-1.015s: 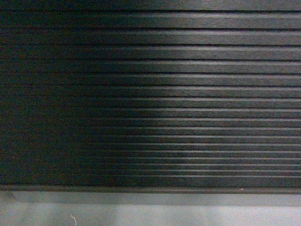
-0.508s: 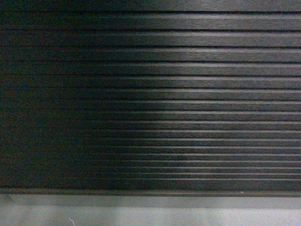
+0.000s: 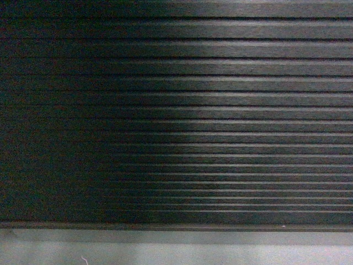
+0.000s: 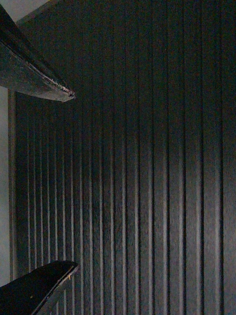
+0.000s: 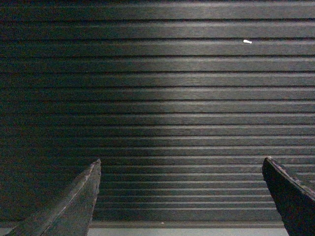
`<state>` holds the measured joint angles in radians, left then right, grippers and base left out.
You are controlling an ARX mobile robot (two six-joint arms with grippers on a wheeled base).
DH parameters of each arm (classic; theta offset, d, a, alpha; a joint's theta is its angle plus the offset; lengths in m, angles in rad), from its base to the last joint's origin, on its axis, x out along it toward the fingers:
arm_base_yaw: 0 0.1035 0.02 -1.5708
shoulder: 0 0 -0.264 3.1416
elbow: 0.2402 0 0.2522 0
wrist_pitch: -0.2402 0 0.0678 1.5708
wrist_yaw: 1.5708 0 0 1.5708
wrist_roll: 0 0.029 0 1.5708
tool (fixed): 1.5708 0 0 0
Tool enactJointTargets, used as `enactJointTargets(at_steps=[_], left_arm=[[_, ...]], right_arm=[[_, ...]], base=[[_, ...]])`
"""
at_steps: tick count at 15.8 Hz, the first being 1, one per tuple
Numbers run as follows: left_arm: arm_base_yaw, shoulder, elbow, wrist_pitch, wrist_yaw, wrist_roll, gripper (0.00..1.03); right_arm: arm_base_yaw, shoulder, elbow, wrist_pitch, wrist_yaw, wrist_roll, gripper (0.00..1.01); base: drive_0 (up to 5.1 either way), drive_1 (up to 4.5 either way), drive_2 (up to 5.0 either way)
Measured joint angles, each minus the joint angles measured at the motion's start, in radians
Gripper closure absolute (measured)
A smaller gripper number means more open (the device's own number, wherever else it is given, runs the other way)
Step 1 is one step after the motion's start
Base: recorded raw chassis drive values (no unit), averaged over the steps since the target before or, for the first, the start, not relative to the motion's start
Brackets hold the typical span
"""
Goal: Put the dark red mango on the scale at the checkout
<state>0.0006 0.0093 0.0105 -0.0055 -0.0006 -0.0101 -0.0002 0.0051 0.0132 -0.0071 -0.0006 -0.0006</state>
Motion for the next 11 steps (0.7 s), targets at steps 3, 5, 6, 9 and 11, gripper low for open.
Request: enactJointTargets(at_steps=[3, 5, 6, 9, 11], left_arm=[[0.000, 0.000, 0.000, 0.001, 0.001, 0.000, 0.05], [0.000, 0.000, 0.000, 0.002, -0.001, 0.000, 0.05], [0.000, 0.000, 0.000, 0.001, 0.001, 0.000, 0.05], [0.000, 0.000, 0.000, 0.002, 0.000, 0.000, 0.05], [0.000, 0.000, 0.000, 0.002, 0.000, 0.000, 0.05]], right_arm=[[0.000, 0.000, 0.000, 0.002, 0.002, 0.000, 0.03], [0.000, 0.000, 0.000, 0.002, -0.002, 0.001, 0.03], [0.000, 0.000, 0.000, 0.003, 0.001, 0.001, 0.03], [0.000, 0.000, 0.000, 0.002, 0.000, 0.000, 0.03], [0.000, 0.000, 0.000, 0.003, 0.000, 0.000, 0.03]], base=[[0.0, 2.89, -2.8], [0.0, 2.89, -2.8], [0.0, 2.89, -2.8], [0.0, 0.00, 0.0], [0.0, 0.00, 0.0]])
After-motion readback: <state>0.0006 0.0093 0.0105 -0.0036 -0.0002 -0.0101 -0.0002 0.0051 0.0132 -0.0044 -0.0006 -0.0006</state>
